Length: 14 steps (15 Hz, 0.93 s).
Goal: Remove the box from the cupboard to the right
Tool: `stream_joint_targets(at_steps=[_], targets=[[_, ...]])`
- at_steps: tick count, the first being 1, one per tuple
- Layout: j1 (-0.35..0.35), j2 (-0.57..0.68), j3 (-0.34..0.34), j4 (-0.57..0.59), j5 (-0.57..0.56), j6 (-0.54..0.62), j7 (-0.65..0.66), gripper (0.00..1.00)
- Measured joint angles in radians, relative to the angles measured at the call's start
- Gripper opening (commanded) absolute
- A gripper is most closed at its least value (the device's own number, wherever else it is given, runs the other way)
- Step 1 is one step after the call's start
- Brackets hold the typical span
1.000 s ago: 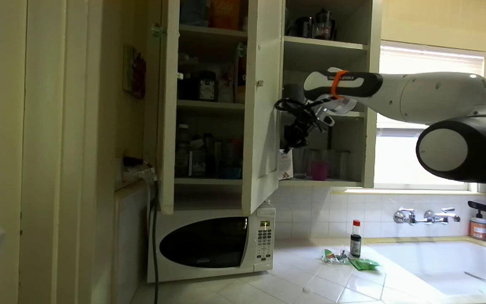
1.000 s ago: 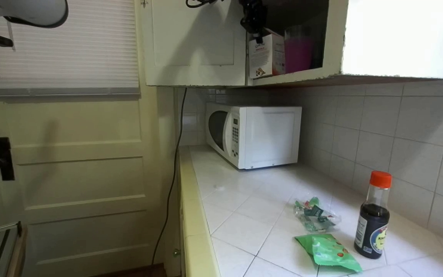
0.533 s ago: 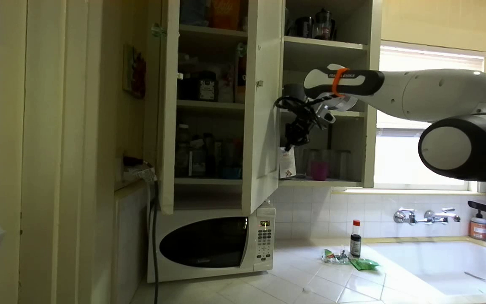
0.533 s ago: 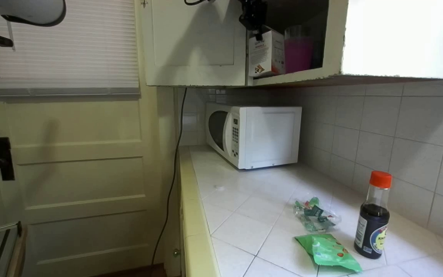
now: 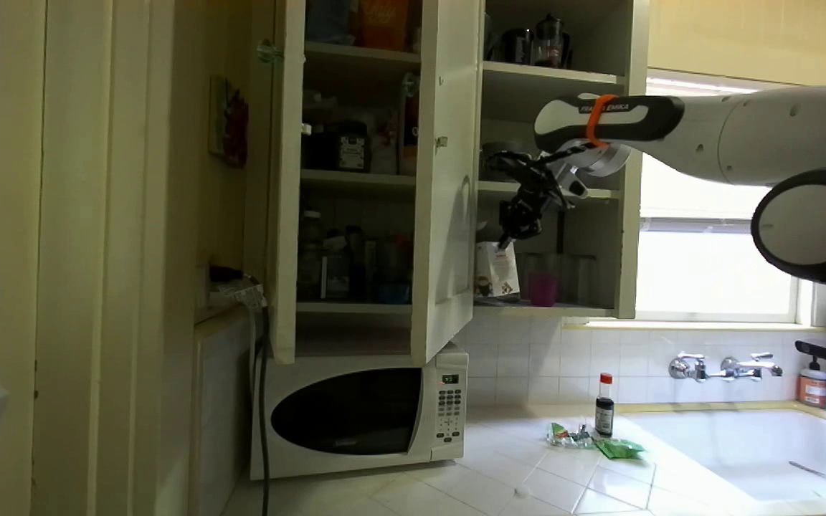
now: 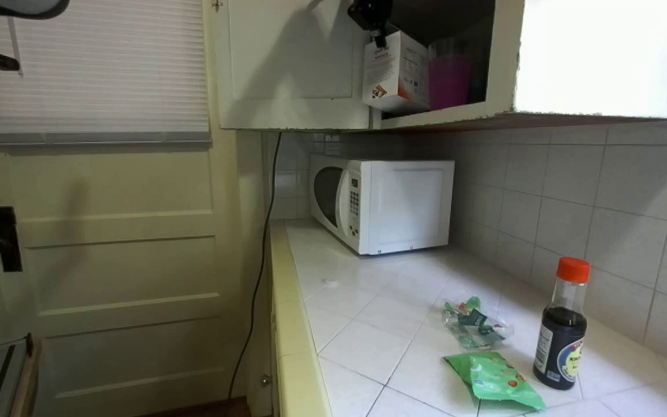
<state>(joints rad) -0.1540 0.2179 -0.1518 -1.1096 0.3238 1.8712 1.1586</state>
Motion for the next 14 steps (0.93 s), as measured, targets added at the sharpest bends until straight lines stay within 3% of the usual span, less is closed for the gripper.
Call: stream_joint_targets(at_steps=[8, 14], targets=[[-0.002, -0.205, -0.022, -0.271, -0.035, 0.007, -0.002, 0.01], [0.003, -0.426, 0.018, -0.498, -0.135, 0.044, 0.016, 0.01]])
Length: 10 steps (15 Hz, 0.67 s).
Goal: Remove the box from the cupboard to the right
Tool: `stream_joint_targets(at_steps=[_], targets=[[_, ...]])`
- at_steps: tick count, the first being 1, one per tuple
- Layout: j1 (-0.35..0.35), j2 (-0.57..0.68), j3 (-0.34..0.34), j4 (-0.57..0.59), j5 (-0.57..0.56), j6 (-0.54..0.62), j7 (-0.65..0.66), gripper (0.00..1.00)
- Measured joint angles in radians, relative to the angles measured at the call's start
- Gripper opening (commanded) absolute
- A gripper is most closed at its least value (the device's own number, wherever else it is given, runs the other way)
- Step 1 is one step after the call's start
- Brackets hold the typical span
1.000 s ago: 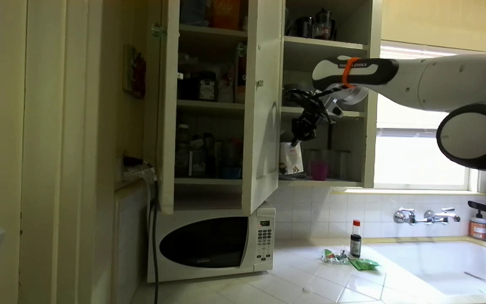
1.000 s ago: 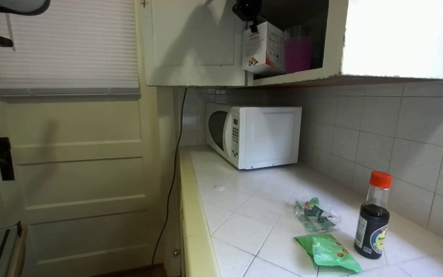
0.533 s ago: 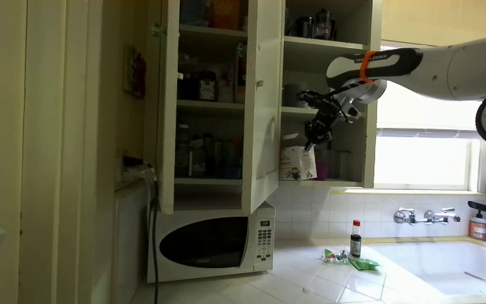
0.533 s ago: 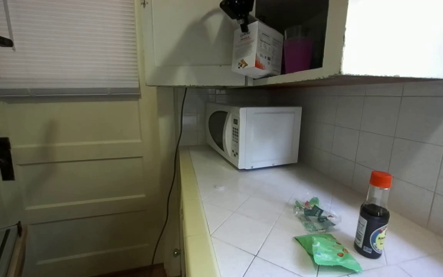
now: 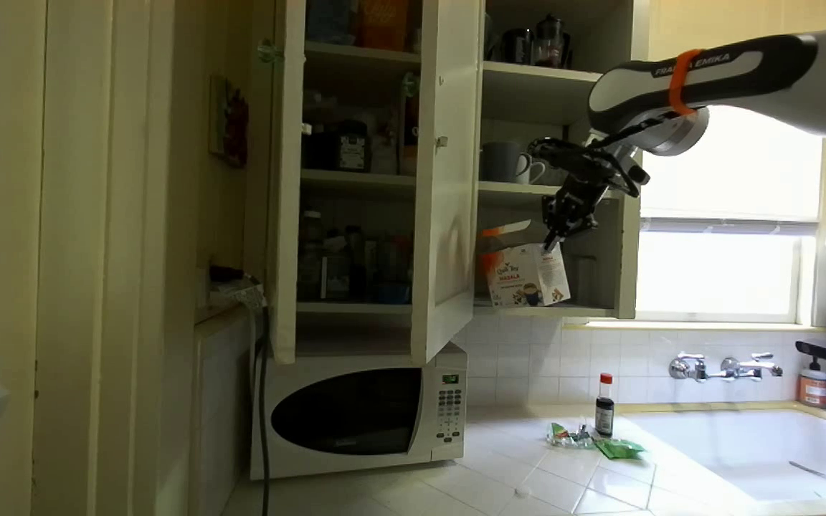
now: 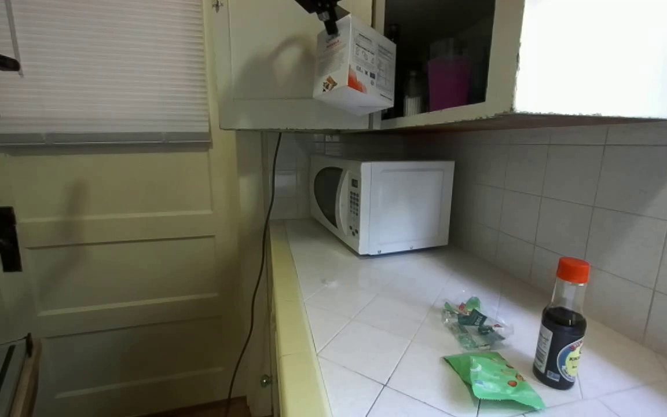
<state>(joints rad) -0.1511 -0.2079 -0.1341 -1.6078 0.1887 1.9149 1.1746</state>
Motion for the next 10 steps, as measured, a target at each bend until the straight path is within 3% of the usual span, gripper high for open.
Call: stream_joint_targets(at_steps=[10], targets=[[-0.073, -0.284, 0.064, -0.372, -0.028, 0.059, 0.231, 0.01]])
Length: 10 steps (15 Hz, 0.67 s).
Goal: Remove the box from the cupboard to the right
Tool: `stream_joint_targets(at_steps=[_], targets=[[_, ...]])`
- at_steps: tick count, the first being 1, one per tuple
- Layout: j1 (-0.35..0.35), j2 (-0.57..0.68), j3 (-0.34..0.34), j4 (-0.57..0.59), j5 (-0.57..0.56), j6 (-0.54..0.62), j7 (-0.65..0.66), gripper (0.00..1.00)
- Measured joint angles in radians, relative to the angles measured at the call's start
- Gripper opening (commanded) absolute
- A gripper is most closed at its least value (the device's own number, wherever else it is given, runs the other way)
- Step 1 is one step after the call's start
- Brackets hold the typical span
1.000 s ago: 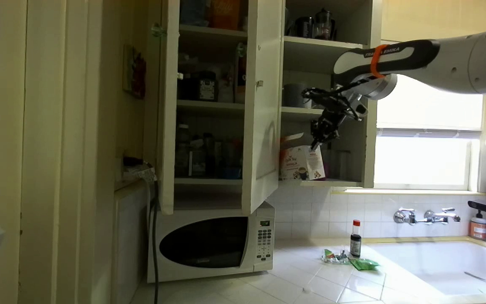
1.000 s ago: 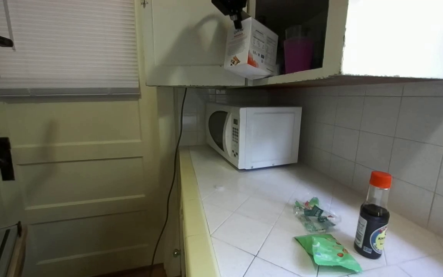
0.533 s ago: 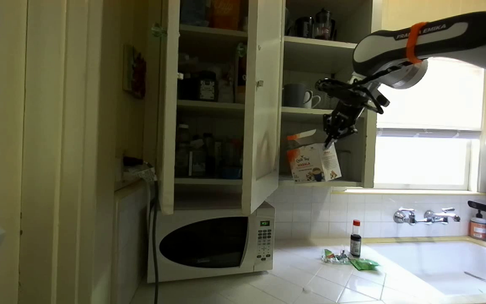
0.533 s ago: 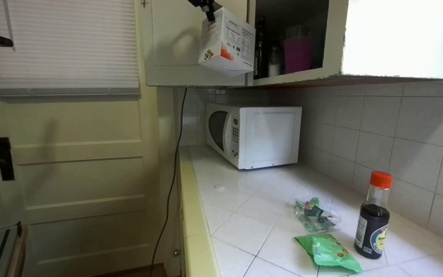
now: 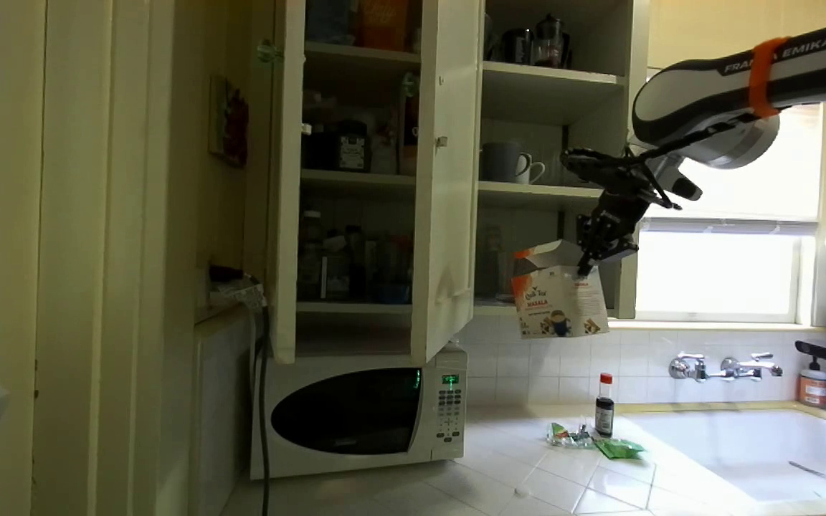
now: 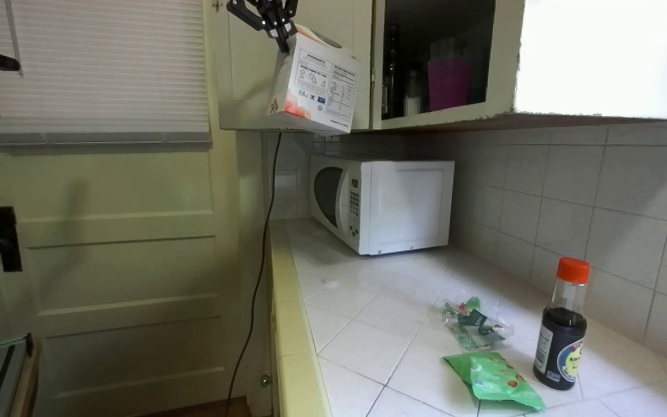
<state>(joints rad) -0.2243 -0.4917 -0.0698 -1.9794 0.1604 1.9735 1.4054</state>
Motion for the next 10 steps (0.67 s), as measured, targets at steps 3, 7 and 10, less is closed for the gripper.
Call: stream_joint_targets(at_steps=[3, 7, 10], targets=[[-0.029, -0.036, 0.002, -0.092, 0.001, 0.047, 0.06, 0.01], [-0.05, -0.039, 0.001, -0.205, 0.005, 0.163, 0.122, 0.01], [-0.065, -0.029, 0.005, -0.287, 0.004, 0.275, 0.175, 0.01]])
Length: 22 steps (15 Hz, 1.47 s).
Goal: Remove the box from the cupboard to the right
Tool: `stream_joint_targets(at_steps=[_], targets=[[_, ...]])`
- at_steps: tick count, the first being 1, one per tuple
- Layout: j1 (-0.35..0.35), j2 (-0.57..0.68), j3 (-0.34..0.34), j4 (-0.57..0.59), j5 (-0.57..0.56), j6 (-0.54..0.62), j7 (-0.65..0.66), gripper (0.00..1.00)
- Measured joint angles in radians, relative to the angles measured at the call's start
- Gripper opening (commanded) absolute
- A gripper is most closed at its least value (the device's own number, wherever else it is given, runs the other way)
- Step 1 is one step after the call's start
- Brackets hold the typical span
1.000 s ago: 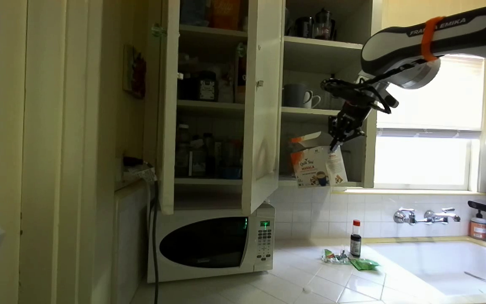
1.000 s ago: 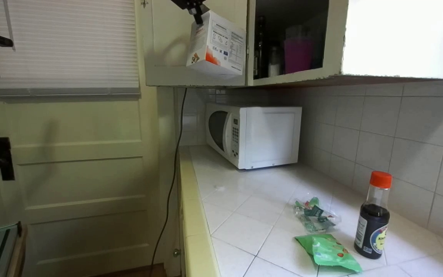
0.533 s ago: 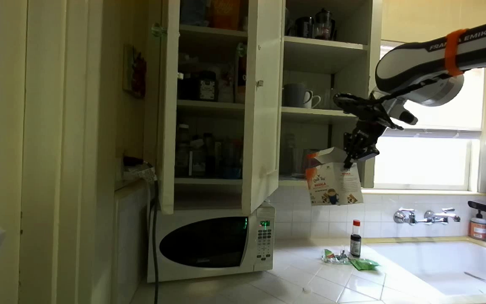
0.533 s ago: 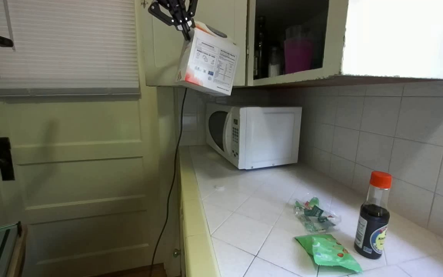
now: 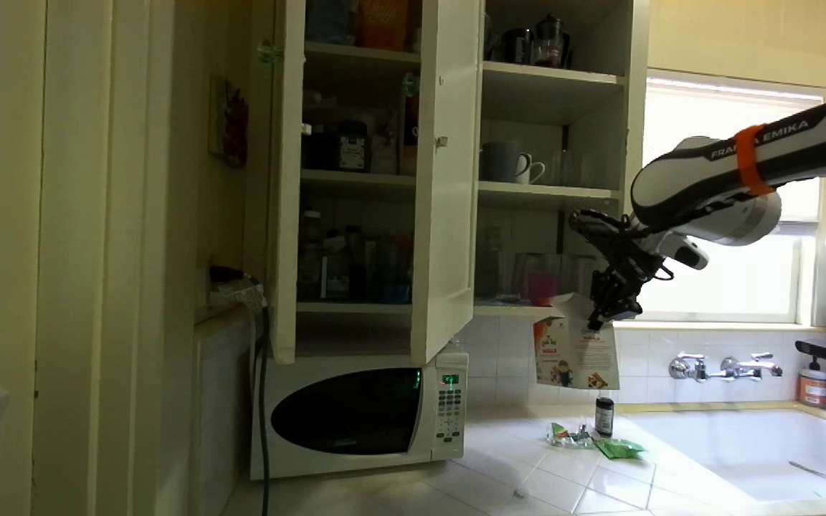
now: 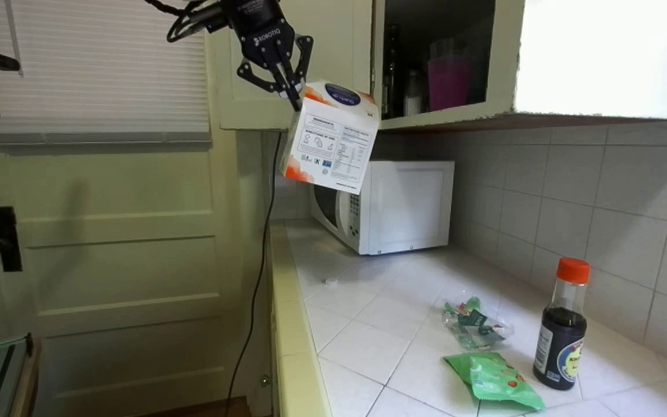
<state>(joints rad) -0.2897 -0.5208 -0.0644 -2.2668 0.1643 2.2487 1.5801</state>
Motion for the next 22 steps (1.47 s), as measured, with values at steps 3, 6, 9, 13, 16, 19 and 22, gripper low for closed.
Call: stream_joint_targets(at_steps=[3, 6, 9, 13, 16, 19, 22], targets=[[-0.018, 0.006, 0.013, -0.073, -0.002, 0.115, 0.065, 0.01], [-0.035, 0.016, 0.032, -0.132, -0.004, 0.219, 0.124, 0.01], [-0.042, 0.05, 0.046, -0.168, -0.004, 0.305, 0.156, 0.01], [-0.042, 0.135, 0.049, -0.181, -0.007, 0.381, 0.162, 0.01], [-0.042, 0.201, 0.049, -0.181, -0.031, 0.424, 0.165, 0.01], [-0.052, 0.259, 0.057, -0.174, -0.118, 0.46, 0.196, 0.01], [-0.052, 0.323, 0.059, -0.141, -0.196, 0.472, 0.207, 0.01]])
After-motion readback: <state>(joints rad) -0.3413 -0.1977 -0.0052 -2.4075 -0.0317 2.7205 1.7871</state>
